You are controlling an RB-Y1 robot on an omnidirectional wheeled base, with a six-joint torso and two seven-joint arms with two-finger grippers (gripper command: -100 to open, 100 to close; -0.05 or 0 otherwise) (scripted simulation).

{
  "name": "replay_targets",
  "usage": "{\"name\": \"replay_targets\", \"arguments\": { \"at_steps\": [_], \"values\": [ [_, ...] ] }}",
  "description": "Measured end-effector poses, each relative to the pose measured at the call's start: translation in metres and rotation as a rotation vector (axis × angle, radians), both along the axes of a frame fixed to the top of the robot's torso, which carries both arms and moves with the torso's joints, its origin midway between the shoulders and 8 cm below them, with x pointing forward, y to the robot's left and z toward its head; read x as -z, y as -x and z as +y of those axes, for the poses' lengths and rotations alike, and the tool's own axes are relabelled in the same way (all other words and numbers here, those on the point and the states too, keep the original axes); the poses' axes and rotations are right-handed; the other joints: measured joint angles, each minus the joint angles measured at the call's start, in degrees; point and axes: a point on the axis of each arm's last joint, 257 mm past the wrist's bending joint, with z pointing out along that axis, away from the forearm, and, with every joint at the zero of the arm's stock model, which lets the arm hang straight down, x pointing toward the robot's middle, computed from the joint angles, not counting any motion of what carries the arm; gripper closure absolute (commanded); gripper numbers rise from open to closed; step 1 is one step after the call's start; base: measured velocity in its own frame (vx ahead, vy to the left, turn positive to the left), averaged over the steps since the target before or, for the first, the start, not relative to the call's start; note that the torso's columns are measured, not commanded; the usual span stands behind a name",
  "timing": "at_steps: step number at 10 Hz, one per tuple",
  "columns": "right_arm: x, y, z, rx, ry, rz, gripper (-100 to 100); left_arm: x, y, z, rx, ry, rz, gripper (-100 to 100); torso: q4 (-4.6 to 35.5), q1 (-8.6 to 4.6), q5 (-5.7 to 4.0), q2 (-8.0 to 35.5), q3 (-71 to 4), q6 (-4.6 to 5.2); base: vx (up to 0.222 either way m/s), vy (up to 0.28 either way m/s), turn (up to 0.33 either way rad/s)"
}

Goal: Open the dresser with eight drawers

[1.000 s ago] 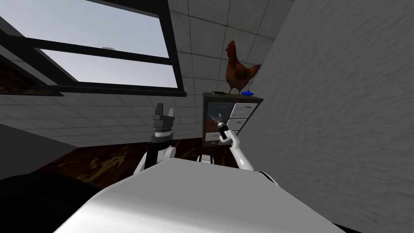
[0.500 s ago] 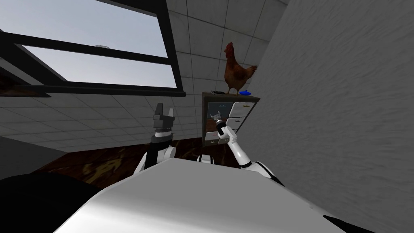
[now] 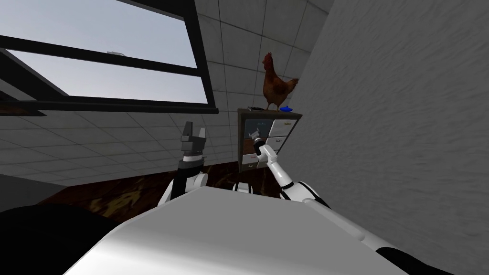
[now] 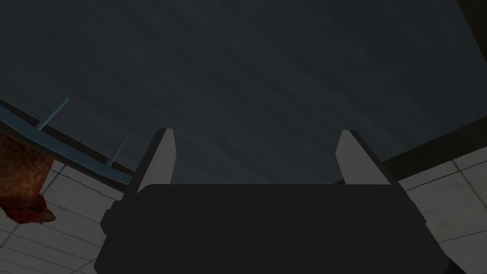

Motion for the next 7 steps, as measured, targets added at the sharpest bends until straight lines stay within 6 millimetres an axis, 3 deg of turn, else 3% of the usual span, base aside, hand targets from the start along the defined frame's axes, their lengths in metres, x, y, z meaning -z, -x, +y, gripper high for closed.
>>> {"name": "replay_targets", "arguments": {
  "at_steps": [7],
  "values": [
    [-0.036,-0.034,-0.019,0.139,0.326,-0.138,-100,0.000,0.000,0.000,0.000,0.000,0.000,0,0.0,-0.02,0.00,0.0,0.0,0.00,-0.052,0.028,-0.063]
  ]
}}
